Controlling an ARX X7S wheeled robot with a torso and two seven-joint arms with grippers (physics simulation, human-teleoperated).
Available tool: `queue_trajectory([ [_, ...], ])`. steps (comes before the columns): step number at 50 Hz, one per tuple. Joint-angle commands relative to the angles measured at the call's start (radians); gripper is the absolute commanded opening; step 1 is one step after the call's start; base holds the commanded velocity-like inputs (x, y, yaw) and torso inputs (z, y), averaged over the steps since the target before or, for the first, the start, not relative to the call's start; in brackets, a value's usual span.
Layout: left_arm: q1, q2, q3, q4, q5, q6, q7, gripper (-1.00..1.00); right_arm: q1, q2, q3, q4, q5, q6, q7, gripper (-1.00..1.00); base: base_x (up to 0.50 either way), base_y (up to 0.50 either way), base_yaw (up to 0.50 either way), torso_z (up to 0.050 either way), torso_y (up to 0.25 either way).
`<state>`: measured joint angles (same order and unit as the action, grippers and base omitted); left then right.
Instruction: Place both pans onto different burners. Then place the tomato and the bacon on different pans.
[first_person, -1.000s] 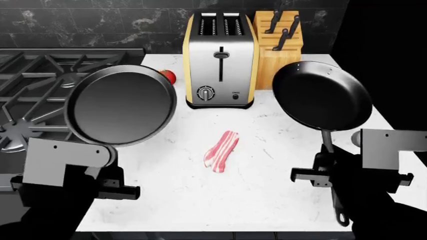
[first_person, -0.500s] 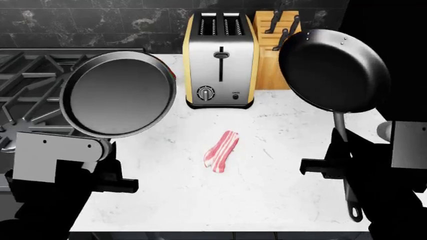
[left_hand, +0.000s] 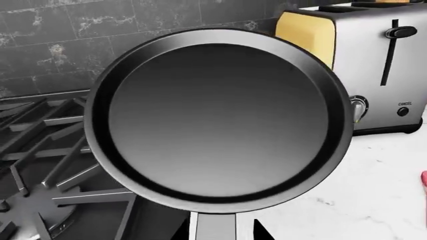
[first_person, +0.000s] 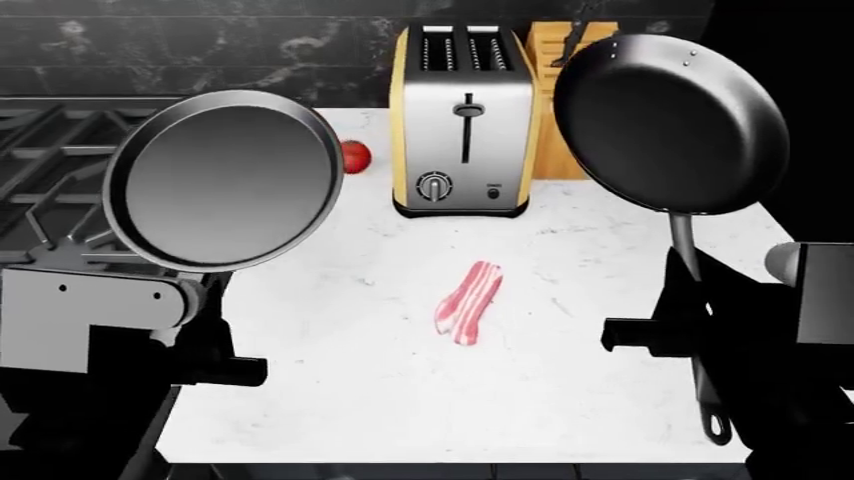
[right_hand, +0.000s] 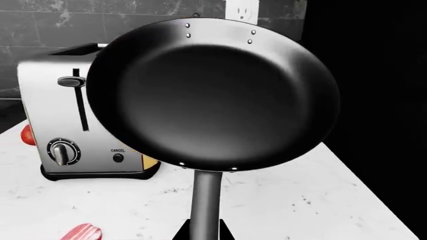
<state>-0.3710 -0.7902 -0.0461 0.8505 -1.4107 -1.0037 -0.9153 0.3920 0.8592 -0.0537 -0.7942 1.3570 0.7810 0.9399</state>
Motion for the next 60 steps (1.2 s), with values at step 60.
queue_trajectory([
  [60, -0.007, 0.003, -0.022, -0.011, 0.111, 0.049, 0.049, -1.00, 0.030, 0.006, 0.007, -0.005, -0.050, -0.007, 0.007, -1.00, 0.00, 0.18, 0.00, 0.001, 0.004],
])
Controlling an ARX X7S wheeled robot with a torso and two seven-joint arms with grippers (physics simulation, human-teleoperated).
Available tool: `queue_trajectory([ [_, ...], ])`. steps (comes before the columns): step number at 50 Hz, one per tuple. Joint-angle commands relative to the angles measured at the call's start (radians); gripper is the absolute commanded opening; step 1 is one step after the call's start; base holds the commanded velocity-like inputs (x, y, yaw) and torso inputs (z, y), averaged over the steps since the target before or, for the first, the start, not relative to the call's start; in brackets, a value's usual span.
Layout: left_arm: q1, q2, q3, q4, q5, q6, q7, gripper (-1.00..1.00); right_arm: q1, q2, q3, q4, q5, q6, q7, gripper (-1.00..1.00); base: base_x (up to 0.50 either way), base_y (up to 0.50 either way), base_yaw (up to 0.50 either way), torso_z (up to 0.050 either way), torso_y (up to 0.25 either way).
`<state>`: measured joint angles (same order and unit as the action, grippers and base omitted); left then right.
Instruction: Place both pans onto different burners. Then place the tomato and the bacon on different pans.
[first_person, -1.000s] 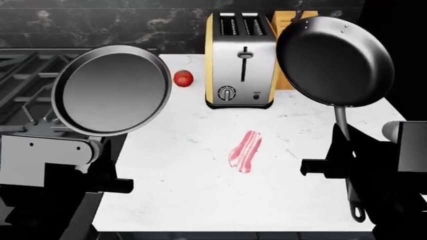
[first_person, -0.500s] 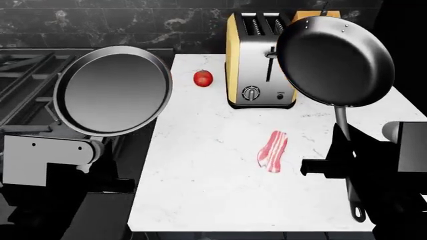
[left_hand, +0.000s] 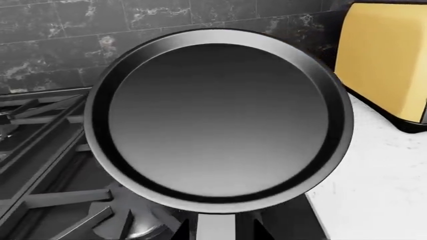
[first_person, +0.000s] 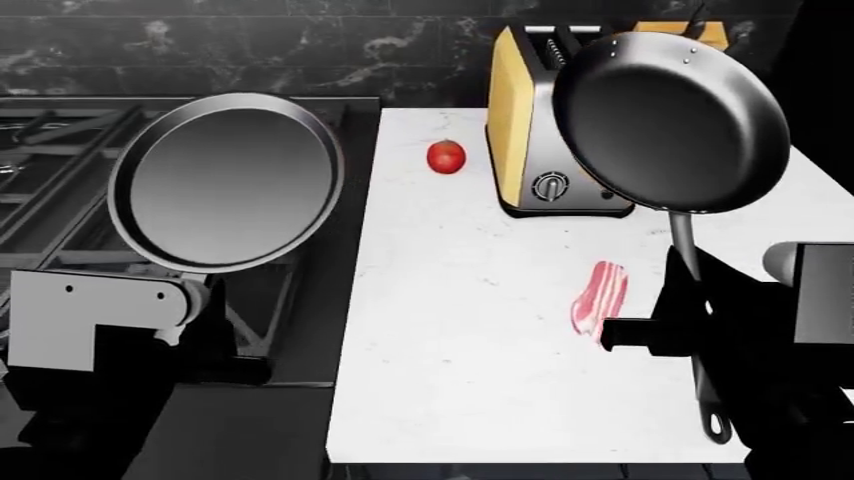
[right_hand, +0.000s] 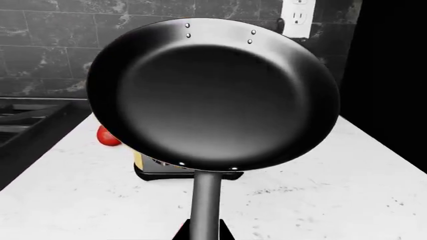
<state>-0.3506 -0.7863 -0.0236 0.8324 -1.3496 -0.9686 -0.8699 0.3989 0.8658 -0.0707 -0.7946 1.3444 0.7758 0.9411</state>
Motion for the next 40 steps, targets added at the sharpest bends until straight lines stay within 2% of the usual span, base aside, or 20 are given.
queue_trajectory([
  [1, -0.025, -0.001, -0.046, 0.007, 0.053, 0.016, 0.006, -1.00, 0.022, -0.001, 0.024, -0.005, -0.038, -0.003, 0.006, -1.00, 0.00, 0.19, 0.00, 0.000, 0.011],
  [40, -0.045, -0.009, -0.032, 0.000, 0.061, 0.026, 0.011, -1.00, 0.023, -0.015, -0.003, 0.009, -0.068, -0.009, -0.012, -1.00, 0.00, 0.25, 0.00, 0.001, 0.004],
])
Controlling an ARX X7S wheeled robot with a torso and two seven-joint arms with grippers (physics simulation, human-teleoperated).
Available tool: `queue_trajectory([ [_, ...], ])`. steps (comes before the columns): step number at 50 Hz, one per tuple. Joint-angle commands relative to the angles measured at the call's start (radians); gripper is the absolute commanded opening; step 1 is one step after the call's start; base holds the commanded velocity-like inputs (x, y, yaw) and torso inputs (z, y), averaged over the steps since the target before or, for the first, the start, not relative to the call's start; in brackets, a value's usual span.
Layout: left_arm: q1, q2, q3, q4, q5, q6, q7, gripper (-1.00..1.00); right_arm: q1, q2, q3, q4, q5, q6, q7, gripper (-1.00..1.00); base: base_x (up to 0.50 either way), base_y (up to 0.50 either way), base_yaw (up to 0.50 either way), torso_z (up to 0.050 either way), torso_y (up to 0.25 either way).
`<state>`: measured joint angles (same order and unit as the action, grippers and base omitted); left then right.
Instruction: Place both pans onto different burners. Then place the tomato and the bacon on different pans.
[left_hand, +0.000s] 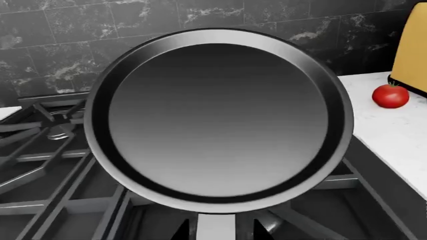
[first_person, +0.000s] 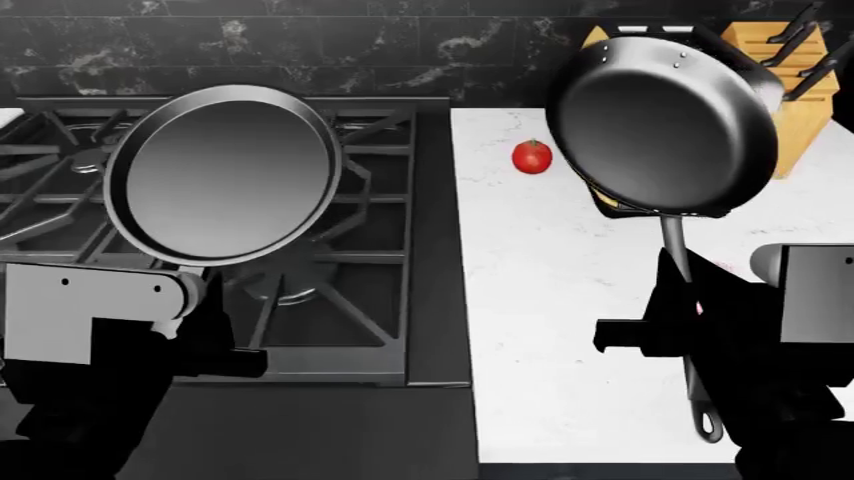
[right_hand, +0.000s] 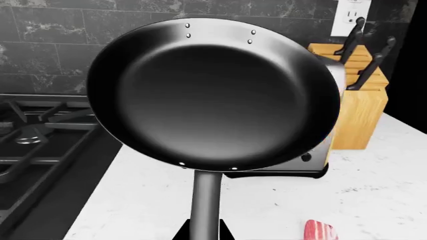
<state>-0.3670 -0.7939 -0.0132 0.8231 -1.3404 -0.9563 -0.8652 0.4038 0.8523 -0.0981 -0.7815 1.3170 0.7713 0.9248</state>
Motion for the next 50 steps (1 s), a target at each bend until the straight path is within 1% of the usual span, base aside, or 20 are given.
queue_trajectory([
  [1, -0.028, 0.000, -0.042, 0.008, 0.055, 0.015, 0.010, -1.00, 0.021, -0.002, 0.023, -0.003, -0.041, -0.004, 0.005, -1.00, 0.00, 0.28, 0.00, 0.000, 0.011],
  [15, 0.018, 0.003, -0.049, 0.006, 0.102, 0.047, 0.047, -1.00, 0.055, -0.009, 0.001, 0.004, -0.035, 0.012, 0.012, -1.00, 0.00, 0.28, 0.00, 0.001, 0.004],
  [50, 0.009, 0.005, -0.030, -0.012, 0.129, 0.058, 0.054, -1.00, 0.057, -0.026, -0.026, 0.032, -0.071, 0.004, -0.015, -1.00, 0.00, 0.30, 0.00, 0.001, 0.004],
])
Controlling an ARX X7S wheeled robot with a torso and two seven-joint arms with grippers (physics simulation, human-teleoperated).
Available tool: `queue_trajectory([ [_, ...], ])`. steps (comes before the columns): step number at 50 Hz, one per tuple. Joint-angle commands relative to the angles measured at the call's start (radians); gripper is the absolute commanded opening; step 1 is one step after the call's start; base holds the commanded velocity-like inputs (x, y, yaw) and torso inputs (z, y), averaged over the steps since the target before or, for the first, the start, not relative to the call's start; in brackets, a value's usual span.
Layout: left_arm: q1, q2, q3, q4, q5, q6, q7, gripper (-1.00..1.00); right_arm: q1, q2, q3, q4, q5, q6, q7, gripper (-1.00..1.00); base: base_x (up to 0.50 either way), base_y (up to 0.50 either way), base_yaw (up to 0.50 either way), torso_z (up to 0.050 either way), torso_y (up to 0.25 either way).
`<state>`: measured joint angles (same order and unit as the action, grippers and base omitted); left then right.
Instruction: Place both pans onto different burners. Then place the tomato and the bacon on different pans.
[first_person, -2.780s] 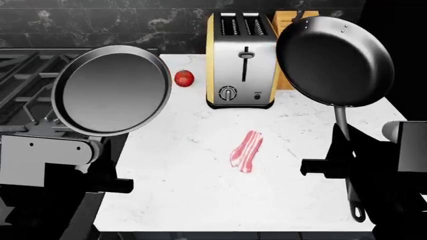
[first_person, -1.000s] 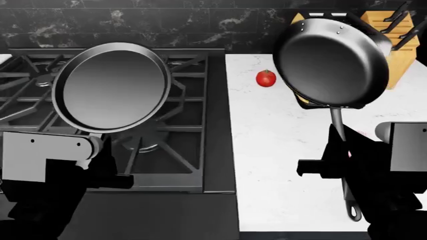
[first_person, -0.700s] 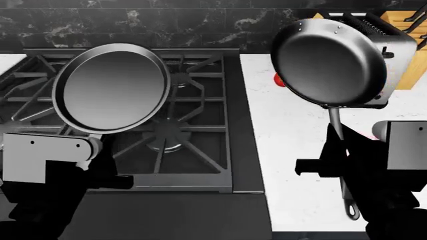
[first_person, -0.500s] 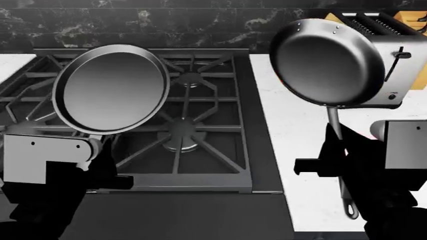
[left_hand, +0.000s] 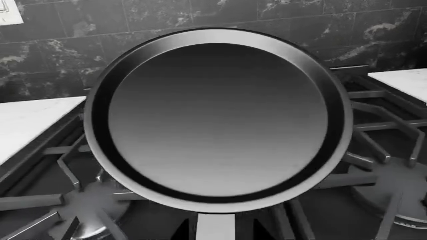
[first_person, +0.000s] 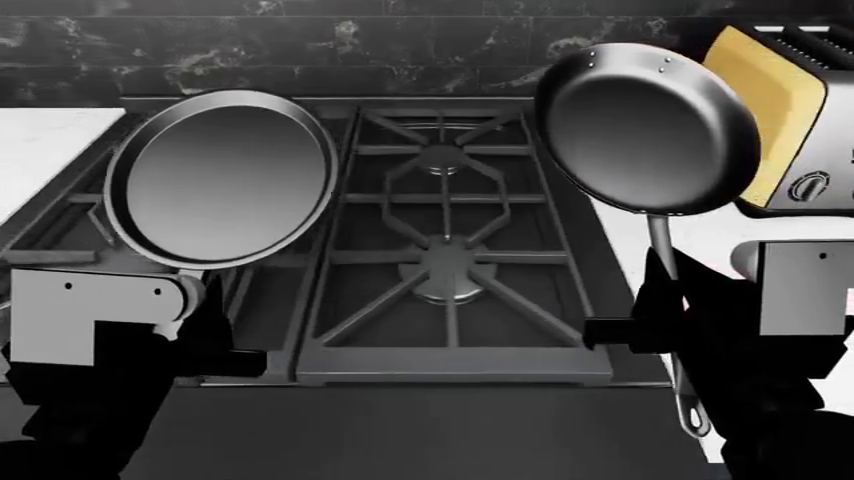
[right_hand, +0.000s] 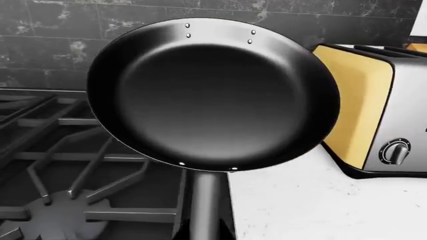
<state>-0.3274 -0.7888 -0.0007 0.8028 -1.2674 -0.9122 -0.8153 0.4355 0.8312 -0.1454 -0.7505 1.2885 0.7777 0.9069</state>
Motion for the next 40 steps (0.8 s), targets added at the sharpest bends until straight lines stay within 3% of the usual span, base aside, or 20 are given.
queue_trajectory([
  [1, -0.031, 0.000, -0.042, 0.008, 0.056, 0.014, 0.005, -1.00, 0.026, -0.005, 0.020, 0.002, -0.043, -0.002, 0.003, -1.00, 0.00, 0.30, 0.00, 0.000, 0.000],
  [29, -0.042, -0.007, -0.039, 0.006, 0.043, 0.018, 0.000, -1.00, 0.025, -0.005, 0.018, 0.009, -0.044, -0.010, 0.000, -1.00, 0.00, 0.29, 0.00, 0.001, 0.004],
  [40, -0.032, -0.007, -0.044, 0.005, 0.051, 0.030, 0.006, -1.00, 0.013, -0.011, 0.017, 0.010, -0.064, -0.025, -0.009, -1.00, 0.00, 0.05, 0.00, 0.001, 0.004],
])
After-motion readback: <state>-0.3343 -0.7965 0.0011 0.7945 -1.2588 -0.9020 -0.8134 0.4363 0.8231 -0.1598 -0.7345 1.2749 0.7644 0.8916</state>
